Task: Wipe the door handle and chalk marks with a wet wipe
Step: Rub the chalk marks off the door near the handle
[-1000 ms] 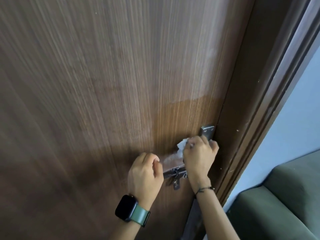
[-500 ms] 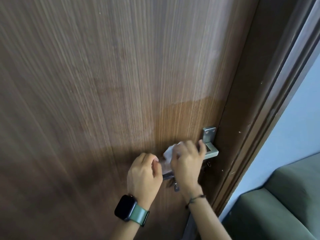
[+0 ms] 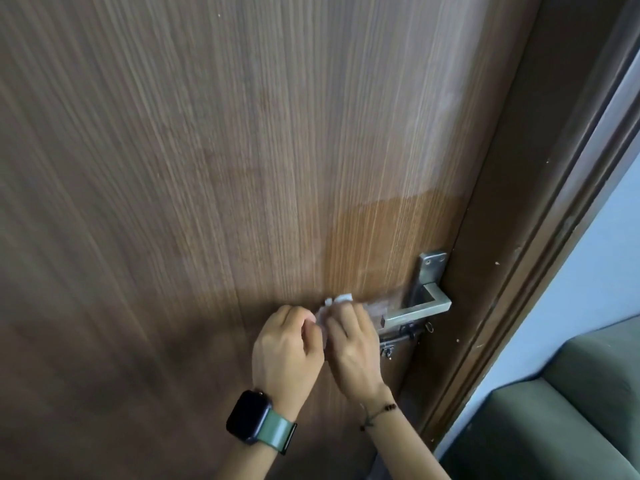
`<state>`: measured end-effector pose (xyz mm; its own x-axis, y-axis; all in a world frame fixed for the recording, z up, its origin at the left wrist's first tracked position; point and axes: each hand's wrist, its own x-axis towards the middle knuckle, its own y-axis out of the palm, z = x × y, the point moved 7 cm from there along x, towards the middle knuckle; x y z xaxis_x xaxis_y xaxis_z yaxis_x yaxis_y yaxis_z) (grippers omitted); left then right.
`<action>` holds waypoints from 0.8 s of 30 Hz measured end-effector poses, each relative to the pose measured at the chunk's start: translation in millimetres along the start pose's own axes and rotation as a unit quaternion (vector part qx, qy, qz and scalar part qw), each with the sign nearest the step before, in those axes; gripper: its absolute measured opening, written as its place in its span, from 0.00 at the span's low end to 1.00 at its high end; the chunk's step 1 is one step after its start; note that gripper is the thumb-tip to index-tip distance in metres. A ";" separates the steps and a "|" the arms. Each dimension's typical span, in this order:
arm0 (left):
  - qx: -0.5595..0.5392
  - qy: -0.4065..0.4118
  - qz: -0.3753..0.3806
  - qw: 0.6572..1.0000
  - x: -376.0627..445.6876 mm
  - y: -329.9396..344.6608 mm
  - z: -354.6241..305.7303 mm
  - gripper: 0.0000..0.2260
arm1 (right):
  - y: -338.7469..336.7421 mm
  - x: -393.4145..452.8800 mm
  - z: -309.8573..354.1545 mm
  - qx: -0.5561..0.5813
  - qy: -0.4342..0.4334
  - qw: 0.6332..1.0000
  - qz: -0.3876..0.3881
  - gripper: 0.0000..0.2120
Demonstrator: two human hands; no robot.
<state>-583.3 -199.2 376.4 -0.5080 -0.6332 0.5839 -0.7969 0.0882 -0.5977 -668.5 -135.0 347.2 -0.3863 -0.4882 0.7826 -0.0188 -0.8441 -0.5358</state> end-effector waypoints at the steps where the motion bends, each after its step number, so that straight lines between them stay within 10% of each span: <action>1: 0.001 0.003 -0.004 1.000 0.1 -2.0 2.0 0.10 | 4.2 -10.3 -2.9 -0.001 -0.002 1.000 0.019 0.05; 8: -0.002 -0.031 0.005 1.000 2.1 0.5 13.5 0.06 | -58.1 54.5 -6.8 -0.054 0.006 0.984 -0.169 0.11; 18: -0.022 0.002 0.015 1.000 -0.9 11.7 2.4 0.13 | 24.4 -46.3 -13.7 -0.015 -0.006 0.997 0.069 0.13; 24: -0.019 -0.006 0.034 0.999 2.2 16.9 2.1 0.07 | -47.7 28.8 -9.4 -0.034 0.002 0.992 -0.125 0.13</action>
<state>-597.1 -200.7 366.4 -0.5580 -0.6338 0.5357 -0.7725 0.1609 -0.6143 -687.4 -106.7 392.3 -0.3659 -0.2639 0.8925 -0.1762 -0.9220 -0.3448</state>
